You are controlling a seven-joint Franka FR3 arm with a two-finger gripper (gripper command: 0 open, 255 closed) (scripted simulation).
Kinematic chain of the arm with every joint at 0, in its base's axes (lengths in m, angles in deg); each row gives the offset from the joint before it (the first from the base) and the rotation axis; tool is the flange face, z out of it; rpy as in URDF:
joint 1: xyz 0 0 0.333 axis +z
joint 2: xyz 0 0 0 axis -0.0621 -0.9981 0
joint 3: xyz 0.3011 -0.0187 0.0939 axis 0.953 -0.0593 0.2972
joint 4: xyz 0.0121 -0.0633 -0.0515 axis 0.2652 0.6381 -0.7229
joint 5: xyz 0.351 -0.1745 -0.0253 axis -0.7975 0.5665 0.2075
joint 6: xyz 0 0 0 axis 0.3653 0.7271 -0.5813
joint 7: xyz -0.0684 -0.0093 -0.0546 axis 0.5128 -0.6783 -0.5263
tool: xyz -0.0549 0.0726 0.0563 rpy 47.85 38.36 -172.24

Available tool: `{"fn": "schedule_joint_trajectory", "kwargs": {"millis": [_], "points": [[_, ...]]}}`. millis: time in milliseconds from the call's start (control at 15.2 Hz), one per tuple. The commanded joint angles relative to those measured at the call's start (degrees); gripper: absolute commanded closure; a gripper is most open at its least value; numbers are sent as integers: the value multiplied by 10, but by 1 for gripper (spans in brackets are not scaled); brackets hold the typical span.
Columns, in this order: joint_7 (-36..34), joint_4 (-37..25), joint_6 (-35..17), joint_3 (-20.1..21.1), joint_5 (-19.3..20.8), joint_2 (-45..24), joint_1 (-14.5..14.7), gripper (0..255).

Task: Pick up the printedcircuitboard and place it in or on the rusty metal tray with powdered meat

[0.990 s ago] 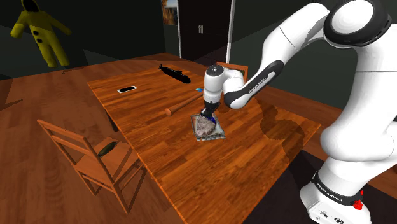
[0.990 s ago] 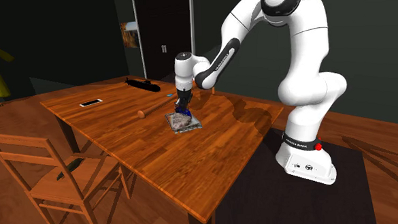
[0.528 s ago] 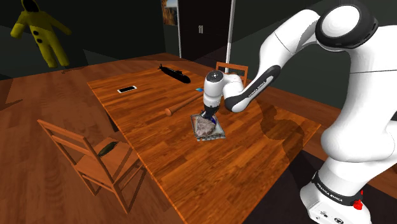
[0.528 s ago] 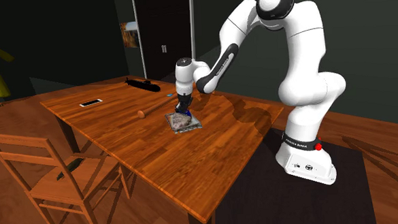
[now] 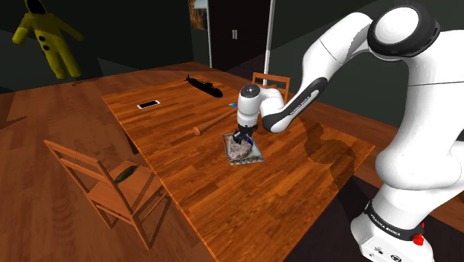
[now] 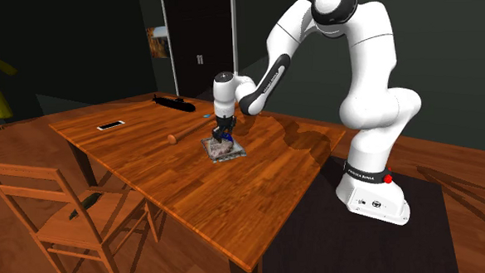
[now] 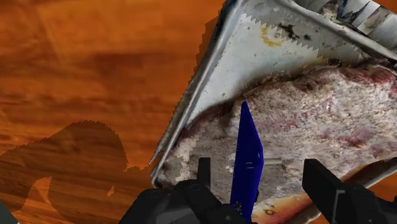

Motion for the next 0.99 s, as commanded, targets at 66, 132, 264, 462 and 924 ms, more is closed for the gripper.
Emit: {"fn": "schedule_joint_trajectory", "kwargs": {"millis": [66, 132, 264, 462, 924], "points": [[-1, 1, 0, 1, -1, 0, 1, 0], [-1, 1, 1, 1, 0, -1, 2, 0], [17, 12, 1, 14, -25, 22, -11, 0], [61, 38, 7, 56, -99, 82, -38, 0], [61, 38, 7, 55, -99, 82, -38, 0]]}}
